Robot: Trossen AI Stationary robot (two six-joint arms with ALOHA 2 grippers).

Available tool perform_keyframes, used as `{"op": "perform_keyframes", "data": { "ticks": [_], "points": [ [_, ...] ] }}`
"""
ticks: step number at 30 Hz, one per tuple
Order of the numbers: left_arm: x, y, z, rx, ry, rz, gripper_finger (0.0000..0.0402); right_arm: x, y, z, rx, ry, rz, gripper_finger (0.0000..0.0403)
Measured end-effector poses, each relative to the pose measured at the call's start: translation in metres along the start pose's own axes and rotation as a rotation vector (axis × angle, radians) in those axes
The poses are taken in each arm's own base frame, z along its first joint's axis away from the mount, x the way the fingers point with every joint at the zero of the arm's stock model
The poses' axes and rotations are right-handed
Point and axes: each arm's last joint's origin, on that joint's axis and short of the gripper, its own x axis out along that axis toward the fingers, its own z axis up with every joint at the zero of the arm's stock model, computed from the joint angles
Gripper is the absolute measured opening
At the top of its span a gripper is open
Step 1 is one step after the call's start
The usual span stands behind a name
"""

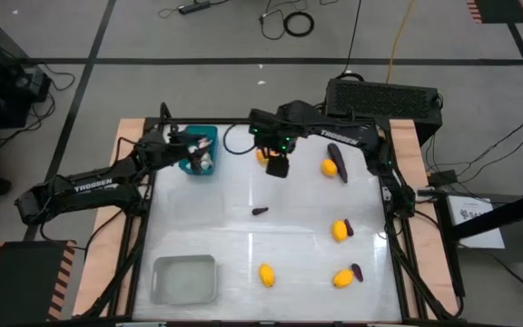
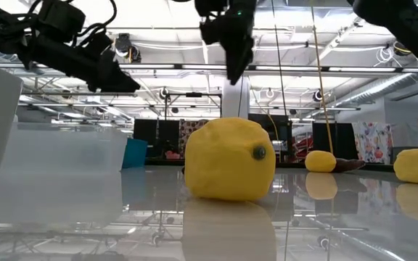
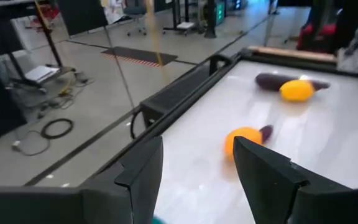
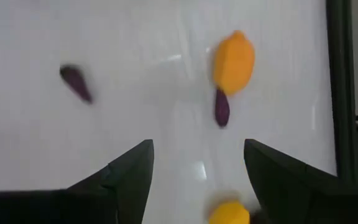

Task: Sort produce into baskets
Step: Put the eggplant into the transparent bin

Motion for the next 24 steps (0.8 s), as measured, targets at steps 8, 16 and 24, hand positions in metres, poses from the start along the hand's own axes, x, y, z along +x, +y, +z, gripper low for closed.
{"op": "perform_keyframes", "data": {
  "ticks": [8,16,24],
  "points": [
    [0.013,-0.030,0.006,-0.084,-0.088,-0.190,0.0203,-0.041,0.016,-0.036,-0.071,-0.034,0.009,0.0242],
    [0.053,-0.081,0.015,-0.033,0.039,-0.360,0.0203,-0.042,0.037,-0.112,0.047,-0.212,0.041,0.0242],
    [0.095,-0.157,0.016,0.162,0.237,-0.560,0.0203,0.025,0.067,-0.180,0.229,-0.547,0.212,0.0242]
  ]
}}
